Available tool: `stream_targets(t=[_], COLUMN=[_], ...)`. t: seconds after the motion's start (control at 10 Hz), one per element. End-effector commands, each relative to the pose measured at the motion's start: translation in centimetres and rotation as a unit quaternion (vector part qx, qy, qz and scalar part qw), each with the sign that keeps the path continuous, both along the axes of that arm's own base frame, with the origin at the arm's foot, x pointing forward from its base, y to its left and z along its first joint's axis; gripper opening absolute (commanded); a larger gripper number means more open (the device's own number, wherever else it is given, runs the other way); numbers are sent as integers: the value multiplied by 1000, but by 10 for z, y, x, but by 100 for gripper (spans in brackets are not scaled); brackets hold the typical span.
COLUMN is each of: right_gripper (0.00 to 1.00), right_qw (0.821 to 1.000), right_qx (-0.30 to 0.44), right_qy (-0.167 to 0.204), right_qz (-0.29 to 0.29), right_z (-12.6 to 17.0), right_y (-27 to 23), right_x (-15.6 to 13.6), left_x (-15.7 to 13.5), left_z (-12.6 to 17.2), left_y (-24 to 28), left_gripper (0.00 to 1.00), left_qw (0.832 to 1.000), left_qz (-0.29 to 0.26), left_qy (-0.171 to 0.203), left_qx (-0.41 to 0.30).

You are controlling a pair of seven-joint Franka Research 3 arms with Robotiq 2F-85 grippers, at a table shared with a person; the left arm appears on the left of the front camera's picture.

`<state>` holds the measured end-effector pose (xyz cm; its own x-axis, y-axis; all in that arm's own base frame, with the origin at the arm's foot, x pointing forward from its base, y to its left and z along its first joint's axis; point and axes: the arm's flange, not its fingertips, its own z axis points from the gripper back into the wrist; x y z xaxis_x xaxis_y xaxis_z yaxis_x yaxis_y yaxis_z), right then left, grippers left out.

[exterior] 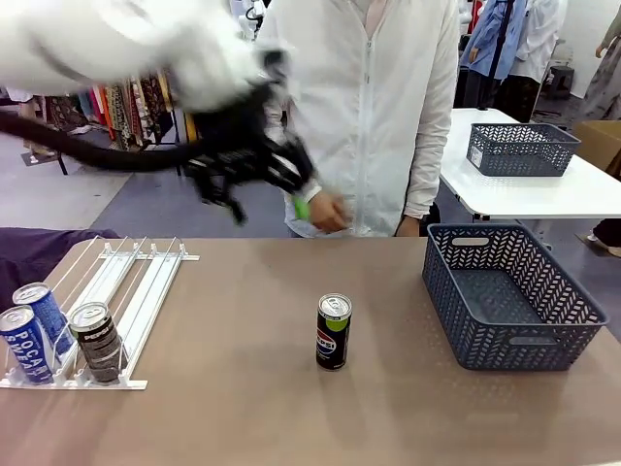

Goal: Retrieve and store the cans from the dispenser.
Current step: Pick up one can from the Automatic Can Dispenser and place it in the middle of the table, then pick up the last remaining can from one row of the Automatic Can Dispenser and place it in the middle of the table.

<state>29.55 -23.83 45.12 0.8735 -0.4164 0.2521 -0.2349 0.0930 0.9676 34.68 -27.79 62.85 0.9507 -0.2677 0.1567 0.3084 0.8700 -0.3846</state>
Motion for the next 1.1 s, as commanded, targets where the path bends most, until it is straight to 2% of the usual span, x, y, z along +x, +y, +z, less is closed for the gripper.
stream_targets(t=[0.0, 0.2, 0.3, 0.4, 0.6, 0.7, 0.8, 1.0], right_gripper=[100, 100, 100, 100, 100, 100, 100, 100], right_qw=[1000, 1000, 1000, 1000, 1000, 1000, 1000, 1000], right_qx=[-6, -6, -6, -6, -6, -6, -6, -6], right_qy=[-2, -2, -2, -2, -2, -2, -2, -2], right_qz=[7, 7, 7, 7, 7, 7, 7, 7], right_z=[2, 2, 2, 2, 2, 2, 2, 2], right_y=[0, 0, 0, 0, 0, 0, 0, 0], right_x=[-3, -3, -3, -3, -3, -3, -3, -3], left_x=[-5, -15, -25, -36, -56, -59, -53, -53], left_z=[-8, -16, -30, -46, -77, -87, -68, -68], left_y=[139, 241, 290, 325, 362, 359, 374, 374], left_gripper=[100, 100, 100, 100, 100, 100, 100, 100], left_qw=[993, 969, 955, 937, 915, 924, 924, 924], left_qz=[86, 111, 156, 181, 200, 201, 210, 210], left_qy=[45, 71, 74, 74, 85, 111, 86, 86], left_qx=[-70, -210, -241, -288, -339, -306, -310, -310])
